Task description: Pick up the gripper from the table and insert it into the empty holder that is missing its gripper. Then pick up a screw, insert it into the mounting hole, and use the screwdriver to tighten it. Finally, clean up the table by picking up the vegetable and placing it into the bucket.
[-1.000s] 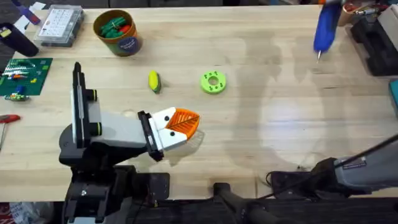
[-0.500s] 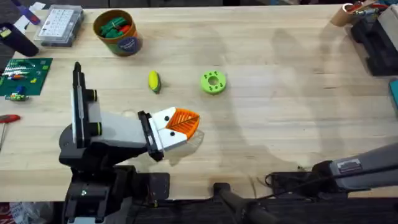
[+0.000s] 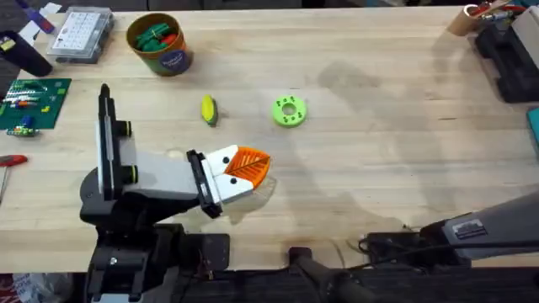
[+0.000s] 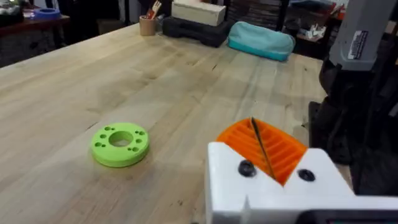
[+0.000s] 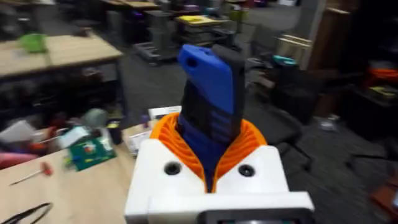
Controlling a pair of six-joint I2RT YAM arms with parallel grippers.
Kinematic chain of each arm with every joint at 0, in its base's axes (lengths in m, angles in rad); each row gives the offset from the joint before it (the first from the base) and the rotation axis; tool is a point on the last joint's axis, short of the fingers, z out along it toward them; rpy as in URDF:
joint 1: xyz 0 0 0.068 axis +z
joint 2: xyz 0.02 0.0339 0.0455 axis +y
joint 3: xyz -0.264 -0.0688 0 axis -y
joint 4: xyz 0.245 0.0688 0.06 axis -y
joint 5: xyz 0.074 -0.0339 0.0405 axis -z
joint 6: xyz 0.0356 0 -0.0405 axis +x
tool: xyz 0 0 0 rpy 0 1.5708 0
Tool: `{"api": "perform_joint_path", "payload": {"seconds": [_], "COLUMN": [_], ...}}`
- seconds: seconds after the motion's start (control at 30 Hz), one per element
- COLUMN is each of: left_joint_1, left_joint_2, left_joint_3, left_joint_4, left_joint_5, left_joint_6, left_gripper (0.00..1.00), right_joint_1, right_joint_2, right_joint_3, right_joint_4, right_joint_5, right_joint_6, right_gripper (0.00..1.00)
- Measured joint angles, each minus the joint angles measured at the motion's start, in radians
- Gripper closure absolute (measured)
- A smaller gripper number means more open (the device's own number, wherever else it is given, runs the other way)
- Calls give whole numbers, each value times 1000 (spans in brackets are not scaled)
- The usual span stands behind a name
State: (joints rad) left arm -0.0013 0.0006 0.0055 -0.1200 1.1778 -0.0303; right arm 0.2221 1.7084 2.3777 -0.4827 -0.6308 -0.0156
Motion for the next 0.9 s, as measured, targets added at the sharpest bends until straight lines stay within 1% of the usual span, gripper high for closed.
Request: {"api": "perform_joint_path", "payload": {"seconds": [0.17,0.3,0.4,0.57,0.73,0.9], "left_joint_1": [0,0,0,0,0,0], "left_joint_2": [0,0,0,0,0,0], "left_joint_3": [0,0,0,0,0,0], "left_joint_4": [0,0,0,0,0,0], "left_joint_5": [0,0,0,0,0,0], "left_joint_6": [0,0,0,0,0,0], "left_gripper": [996,996,996,996,996,996], "right_joint_1": [97,153,170,177,177,177], "right_joint_2": [0,-3,-4,-5,-4,-2], "right_joint_3": [-9,-72,-157,-306,-457,-602], "right_joint_4": [15,103,212,373,584,851], "right_joint_5": [-65,-152,-227,-290,-332,-397], "right_joint_6": [15,15,20,76,177,302], "right_gripper": [980,980,980,981,981,982]}}
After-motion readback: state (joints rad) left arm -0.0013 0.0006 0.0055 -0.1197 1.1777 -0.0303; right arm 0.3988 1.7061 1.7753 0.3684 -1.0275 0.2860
